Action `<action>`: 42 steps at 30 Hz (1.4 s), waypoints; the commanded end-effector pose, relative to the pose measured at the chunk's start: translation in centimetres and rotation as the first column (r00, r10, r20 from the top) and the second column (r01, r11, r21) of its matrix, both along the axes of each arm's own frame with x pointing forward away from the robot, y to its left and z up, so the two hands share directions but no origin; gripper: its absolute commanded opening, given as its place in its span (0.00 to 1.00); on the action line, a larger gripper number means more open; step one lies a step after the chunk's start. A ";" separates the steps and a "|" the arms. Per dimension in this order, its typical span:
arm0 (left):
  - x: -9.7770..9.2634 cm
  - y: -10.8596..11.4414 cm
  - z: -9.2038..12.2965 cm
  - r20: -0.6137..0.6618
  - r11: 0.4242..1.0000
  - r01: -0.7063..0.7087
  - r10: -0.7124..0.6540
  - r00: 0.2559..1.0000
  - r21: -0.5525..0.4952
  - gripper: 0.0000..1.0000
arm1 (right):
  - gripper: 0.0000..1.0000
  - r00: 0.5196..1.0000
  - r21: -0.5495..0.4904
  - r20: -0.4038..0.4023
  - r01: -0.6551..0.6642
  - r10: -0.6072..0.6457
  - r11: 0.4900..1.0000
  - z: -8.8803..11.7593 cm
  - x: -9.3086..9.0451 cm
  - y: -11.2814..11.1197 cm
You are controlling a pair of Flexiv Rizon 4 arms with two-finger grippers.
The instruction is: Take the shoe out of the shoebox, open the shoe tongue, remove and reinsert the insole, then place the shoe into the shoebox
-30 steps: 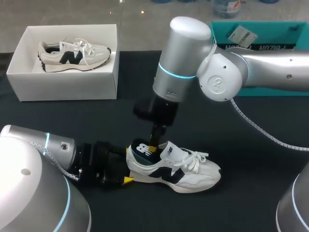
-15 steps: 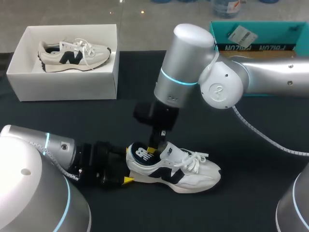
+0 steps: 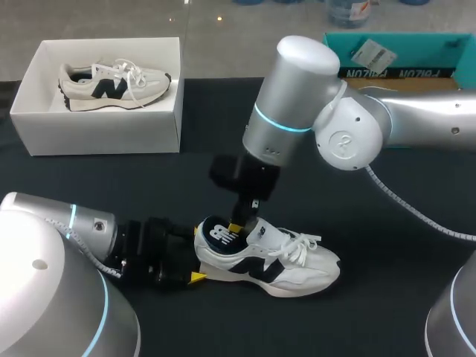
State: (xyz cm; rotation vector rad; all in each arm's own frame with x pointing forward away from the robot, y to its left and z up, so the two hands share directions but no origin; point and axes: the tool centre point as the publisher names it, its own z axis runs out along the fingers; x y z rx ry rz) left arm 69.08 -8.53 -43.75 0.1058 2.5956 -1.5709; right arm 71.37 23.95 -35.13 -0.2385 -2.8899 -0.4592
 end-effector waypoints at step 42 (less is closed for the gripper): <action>0.0 -0.1 -0.2 0.000 1.000 -0.001 0.001 1.000 0.004 0.00 | 0.00 0.973 0.097 0.221 0.041 -0.062 0.994 15.3 10.3 1.6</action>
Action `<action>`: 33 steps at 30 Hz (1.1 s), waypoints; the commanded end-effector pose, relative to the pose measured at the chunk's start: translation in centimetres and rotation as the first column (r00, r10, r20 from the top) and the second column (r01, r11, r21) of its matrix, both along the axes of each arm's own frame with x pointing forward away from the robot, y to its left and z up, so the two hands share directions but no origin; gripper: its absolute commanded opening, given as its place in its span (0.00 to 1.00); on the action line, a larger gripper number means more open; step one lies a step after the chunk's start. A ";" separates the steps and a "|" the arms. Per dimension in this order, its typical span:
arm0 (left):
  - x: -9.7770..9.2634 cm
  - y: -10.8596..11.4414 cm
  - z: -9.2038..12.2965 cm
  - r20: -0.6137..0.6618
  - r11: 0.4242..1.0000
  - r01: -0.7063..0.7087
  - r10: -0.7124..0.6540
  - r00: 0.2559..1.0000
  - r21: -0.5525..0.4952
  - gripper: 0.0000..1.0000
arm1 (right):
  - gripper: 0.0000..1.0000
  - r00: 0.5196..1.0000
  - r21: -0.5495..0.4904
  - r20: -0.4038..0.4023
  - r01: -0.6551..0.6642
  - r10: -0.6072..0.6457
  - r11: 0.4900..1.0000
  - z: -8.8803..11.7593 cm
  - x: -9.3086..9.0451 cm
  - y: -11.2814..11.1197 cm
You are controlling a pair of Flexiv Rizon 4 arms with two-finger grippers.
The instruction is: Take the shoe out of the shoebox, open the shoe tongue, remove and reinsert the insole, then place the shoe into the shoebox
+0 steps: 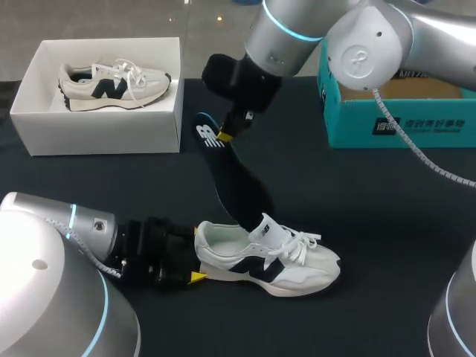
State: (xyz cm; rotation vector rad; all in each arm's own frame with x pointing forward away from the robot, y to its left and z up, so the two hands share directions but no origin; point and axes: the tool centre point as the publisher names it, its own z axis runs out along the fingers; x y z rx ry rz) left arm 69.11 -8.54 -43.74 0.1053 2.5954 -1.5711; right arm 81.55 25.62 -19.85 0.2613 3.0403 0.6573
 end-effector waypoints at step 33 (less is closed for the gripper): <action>-0.1 -0.1 -0.2 0.000 1.000 0.000 0.000 1.000 0.004 0.00 | 0.00 0.999 0.034 0.013 0.032 -0.032 0.999 1.6 0.7 0.3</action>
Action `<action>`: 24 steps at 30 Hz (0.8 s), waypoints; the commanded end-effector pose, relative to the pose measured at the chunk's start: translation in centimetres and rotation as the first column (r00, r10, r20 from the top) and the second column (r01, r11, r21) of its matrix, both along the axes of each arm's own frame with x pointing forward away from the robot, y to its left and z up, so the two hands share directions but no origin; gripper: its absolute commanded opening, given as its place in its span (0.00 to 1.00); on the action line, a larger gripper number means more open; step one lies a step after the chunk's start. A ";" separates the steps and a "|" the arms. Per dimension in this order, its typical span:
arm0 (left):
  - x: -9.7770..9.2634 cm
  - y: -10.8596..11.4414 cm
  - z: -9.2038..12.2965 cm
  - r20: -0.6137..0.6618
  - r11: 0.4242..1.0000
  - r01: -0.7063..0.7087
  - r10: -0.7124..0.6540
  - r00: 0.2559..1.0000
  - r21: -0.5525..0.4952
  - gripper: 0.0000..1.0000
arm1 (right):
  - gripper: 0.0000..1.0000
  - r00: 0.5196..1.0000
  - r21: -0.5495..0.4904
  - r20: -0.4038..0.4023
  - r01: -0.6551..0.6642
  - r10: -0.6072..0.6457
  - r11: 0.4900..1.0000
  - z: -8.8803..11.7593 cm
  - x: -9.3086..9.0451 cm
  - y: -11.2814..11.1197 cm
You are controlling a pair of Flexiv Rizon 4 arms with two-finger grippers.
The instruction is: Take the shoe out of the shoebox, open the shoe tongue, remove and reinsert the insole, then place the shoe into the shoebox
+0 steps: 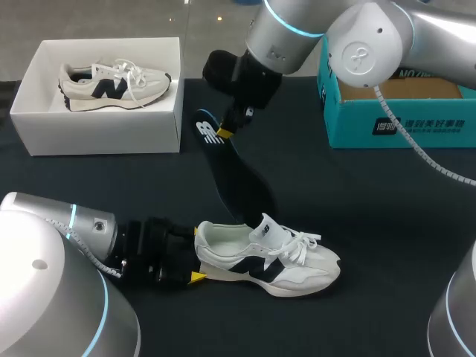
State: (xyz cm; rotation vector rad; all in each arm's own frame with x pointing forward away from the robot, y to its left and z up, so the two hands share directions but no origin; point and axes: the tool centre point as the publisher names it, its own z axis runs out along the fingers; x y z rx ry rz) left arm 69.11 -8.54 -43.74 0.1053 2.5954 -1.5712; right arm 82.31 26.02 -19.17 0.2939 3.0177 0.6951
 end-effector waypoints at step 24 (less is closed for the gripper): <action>-0.1 -0.1 -0.2 0.000 1.000 0.000 0.000 1.000 0.004 0.00 | 0.00 0.981 0.178 -0.164 0.129 -0.100 0.976 9.2 -0.7 0.0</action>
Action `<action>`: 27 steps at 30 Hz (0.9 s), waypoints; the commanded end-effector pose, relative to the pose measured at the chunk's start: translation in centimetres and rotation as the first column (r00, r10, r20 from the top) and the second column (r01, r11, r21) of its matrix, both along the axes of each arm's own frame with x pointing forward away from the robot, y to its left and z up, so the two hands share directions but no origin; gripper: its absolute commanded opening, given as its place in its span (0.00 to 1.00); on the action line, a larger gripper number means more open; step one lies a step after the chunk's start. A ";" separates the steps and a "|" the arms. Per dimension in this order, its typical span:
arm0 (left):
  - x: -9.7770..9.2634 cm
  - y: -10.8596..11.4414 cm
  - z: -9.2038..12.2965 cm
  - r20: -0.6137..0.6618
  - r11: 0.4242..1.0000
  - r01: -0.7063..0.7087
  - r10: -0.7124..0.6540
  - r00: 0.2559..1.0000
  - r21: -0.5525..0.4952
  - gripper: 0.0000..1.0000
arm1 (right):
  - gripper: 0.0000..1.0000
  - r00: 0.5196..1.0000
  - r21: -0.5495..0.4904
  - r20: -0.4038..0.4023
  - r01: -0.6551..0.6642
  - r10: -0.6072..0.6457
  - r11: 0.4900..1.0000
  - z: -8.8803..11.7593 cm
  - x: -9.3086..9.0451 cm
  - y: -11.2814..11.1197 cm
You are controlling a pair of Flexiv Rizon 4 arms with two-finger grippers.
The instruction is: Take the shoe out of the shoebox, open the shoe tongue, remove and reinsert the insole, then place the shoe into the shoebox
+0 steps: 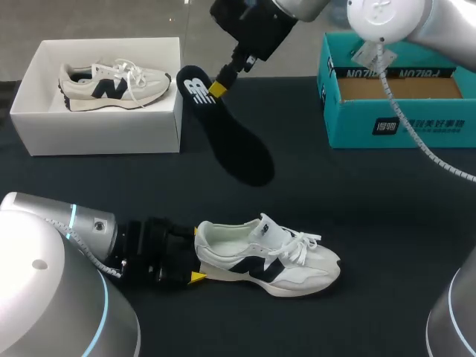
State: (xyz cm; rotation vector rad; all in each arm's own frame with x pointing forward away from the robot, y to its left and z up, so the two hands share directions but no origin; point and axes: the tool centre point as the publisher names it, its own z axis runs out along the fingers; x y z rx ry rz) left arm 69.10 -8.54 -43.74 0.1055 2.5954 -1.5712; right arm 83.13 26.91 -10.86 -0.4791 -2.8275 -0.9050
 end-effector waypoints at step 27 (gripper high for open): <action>-0.1 -0.1 -0.2 0.000 1.000 -0.001 0.001 1.000 0.004 0.00 | 0.00 0.985 0.065 0.086 0.146 -0.151 0.987 2.2 -4.1 -1.5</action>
